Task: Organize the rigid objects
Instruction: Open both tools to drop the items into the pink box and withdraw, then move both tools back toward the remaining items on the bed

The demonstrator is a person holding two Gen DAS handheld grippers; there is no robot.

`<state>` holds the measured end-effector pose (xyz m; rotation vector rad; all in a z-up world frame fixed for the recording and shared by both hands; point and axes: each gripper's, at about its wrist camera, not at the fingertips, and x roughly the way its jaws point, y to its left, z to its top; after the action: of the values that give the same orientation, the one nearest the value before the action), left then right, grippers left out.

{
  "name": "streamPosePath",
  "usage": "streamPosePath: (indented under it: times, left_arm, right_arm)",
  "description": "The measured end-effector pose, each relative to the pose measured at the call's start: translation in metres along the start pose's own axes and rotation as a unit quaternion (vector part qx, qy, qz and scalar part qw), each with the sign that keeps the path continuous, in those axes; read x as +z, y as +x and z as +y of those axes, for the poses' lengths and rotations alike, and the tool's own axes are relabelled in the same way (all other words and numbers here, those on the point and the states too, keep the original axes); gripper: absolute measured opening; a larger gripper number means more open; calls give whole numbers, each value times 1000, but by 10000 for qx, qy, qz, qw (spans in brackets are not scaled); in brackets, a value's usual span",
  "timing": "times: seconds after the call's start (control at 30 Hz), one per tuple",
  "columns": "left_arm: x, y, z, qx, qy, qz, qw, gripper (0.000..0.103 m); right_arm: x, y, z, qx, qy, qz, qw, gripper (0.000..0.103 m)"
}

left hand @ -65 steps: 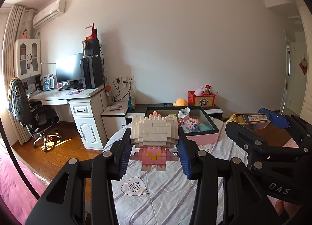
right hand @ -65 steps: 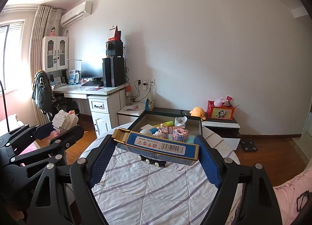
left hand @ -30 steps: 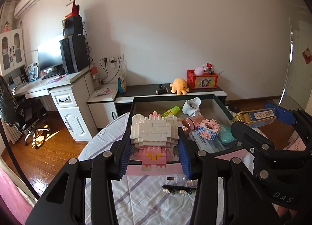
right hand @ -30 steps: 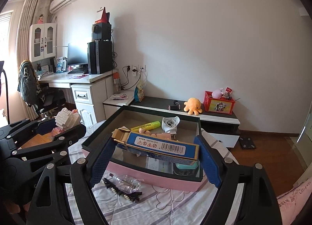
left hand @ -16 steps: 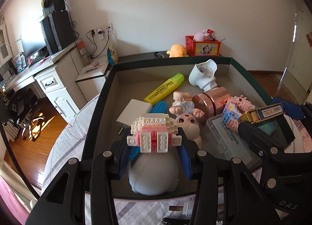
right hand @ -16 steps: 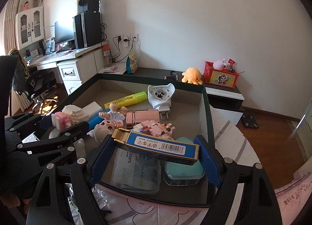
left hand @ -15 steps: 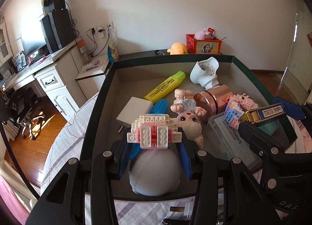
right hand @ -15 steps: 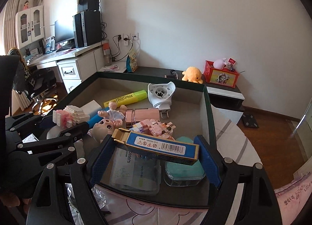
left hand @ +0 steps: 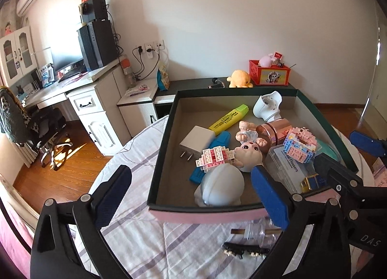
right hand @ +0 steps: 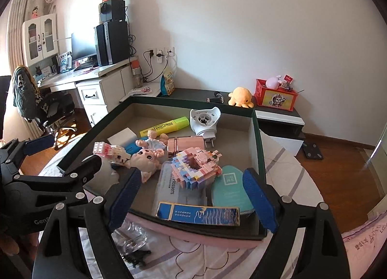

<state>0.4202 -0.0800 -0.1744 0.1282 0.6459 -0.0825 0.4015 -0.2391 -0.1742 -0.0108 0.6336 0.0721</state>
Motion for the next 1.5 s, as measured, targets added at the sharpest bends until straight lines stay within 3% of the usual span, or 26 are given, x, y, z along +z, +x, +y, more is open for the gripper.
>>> streamPosePath:
  times: [0.43, 0.77, 1.13, 1.5]
  left_arm:
    - [-30, -176, 35, 296, -410, -1152, 9921, 103]
    - [-61, -280, 33, 358, -485, -1837, 9811, 103]
    - [-77, -339, 31, 373, -441, -2223, 9733, 103]
    - [-84, -368, 35, 340, -492, -2482, 9669, 103]
  right_arm:
    - [-15, -156, 48, 234, 16, -1074, 9939, 88]
    - [-44, -259, 63, 149, 42, -1727, 9849, 88]
    - [-63, -326, 72, -52, 86, -2040, 9789, 88]
    - [-64, -357, 83, -128, -14, -2320, 9726, 88]
